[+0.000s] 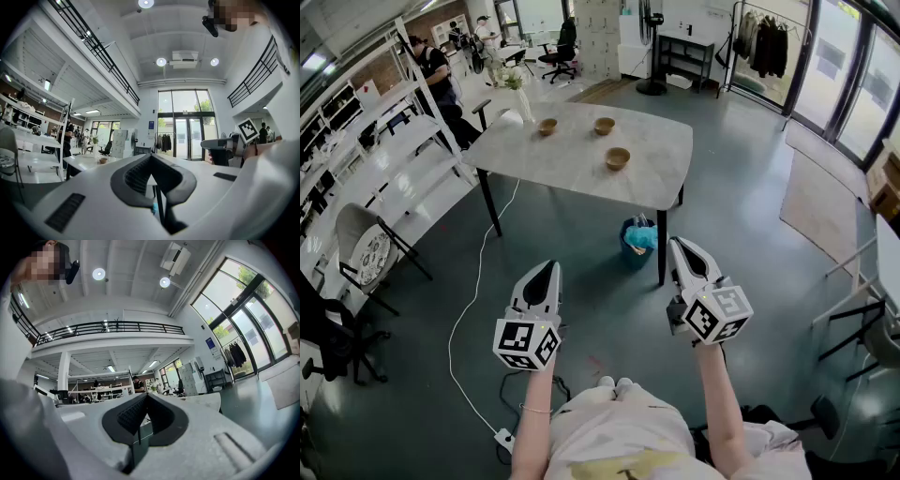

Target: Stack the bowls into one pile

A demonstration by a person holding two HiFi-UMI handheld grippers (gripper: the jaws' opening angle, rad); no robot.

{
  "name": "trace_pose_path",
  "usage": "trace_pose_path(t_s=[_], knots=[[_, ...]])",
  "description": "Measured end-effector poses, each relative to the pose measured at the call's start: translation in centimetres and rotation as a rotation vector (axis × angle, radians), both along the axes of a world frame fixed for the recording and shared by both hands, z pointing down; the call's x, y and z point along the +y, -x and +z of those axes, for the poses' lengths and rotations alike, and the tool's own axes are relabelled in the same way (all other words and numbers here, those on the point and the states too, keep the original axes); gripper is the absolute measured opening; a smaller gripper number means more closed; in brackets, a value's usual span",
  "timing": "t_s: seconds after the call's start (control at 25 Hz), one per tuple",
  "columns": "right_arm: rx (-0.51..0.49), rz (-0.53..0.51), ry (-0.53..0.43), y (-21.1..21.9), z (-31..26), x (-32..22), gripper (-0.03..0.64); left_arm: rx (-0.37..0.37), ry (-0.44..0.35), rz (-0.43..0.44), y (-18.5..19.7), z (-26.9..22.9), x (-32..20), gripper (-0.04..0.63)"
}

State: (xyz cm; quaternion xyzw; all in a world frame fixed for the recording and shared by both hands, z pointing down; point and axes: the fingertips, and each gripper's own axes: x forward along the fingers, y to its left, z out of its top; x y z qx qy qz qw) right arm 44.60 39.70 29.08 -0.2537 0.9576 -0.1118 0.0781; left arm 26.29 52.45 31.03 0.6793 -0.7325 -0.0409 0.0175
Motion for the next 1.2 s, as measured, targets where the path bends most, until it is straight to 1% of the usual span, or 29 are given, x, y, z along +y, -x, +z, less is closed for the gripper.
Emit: trace_pose_path(t_s=[0.2, 0.4, 0.64, 0.76, 0.84, 0.92, 1.04, 1.2], knots=[[0.005, -0.008, 0.021, 0.3, 0.5, -1.1, 0.006, 0.014, 0.008, -0.015, 0.6, 0.3, -0.7, 0.000], [-0.022, -0.029, 0.056, 0.1, 1.3, -2.4, 0.006, 0.027, 0.006, -0.028, 0.6, 0.7, -1.4, 0.000], [0.006, -0.033, 0.072, 0.8, 2.0, -3.9, 0.032, 0.036, 0.023, -0.036, 0.8, 0.9, -2.3, 0.000], [0.007, -0.034, 0.085, 1.6, 2.3, -5.0, 0.063, 0.042, 0.031, -0.033, 1.3, 1.3, -3.3, 0.000], [0.015, -0.039, 0.096, 2.3, 3.0, -5.6, 0.072, 0.041, 0.041, -0.025, 1.8, 1.8, -4.1, 0.000], [0.025, -0.034, 0.101, 3.4, 3.6, -6.4, 0.089, 0.044, 0.047, -0.018, 2.8, 2.4, -4.8, 0.000], [0.029, -0.026, 0.109, 5.8, 4.5, -7.7, 0.104, 0.060, 0.047, -0.016, 5.3, 3.3, -6.1, 0.000], [0.041, -0.012, 0.117, 8.7, 4.7, -11.5, 0.124, 0.077, 0.047, -0.015, 8.6, 3.6, -10.0, 0.000]])
